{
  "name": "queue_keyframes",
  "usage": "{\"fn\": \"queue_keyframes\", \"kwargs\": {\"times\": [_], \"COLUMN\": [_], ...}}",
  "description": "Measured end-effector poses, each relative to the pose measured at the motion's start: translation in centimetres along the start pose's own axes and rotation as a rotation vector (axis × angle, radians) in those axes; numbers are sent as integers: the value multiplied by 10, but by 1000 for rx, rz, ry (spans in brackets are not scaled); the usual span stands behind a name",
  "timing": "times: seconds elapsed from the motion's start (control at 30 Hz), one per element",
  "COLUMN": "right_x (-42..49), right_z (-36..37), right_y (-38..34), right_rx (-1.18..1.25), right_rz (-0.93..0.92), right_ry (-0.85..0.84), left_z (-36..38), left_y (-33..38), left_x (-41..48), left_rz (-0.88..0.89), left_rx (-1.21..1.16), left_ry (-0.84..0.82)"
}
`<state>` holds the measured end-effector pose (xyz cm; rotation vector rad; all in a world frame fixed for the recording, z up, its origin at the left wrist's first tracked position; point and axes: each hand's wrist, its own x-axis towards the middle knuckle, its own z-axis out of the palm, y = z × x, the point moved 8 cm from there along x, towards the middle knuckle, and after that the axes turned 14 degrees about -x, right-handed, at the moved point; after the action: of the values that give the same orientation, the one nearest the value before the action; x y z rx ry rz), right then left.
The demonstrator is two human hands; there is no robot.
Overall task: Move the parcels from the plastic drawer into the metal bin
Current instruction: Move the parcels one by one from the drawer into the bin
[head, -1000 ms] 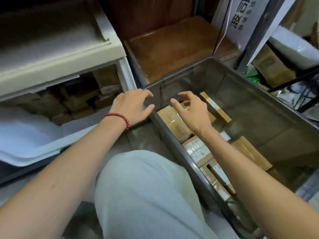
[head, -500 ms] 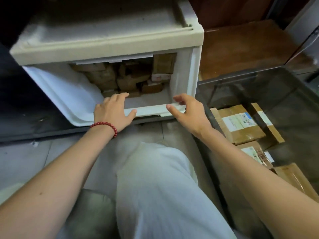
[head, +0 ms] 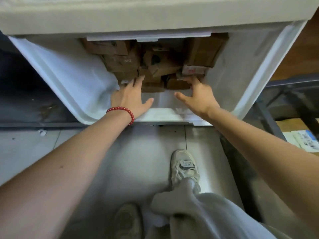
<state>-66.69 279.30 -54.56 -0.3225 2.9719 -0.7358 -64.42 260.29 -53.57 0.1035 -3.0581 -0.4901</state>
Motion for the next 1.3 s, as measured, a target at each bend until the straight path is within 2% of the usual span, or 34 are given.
{"fn": "queue_keyframes", "kwargs": {"times": [0.27, 0.4, 0.6, 0.77, 0.93, 1.03, 1.3], "right_x": [53, 62, 63, 51, 29, 7, -78], "right_z": [19, 24, 22, 17, 22, 21, -24], "right_y": [10, 16, 16, 12, 13, 8, -17], "right_rx": [48, 32, 63, 98, 61, 139, 376], "right_rz": [50, 58, 45, 39, 99, 130, 50], "right_ry": [6, -12, -18, 11, -104, -125, 61], "left_z": [21, 24, 17, 14, 14, 6, -45], "left_y": [24, 27, 21, 20, 9, 4, 13], "left_x": [74, 101, 116, 86, 27, -3, -73], "left_rz": [44, -5, -46, -2, -22, -61, -119], "left_rx": [-52, -54, -193, -282, -451, -594, -867], "left_ry": [50, 67, 87, 143, 113, 81, -47]}}
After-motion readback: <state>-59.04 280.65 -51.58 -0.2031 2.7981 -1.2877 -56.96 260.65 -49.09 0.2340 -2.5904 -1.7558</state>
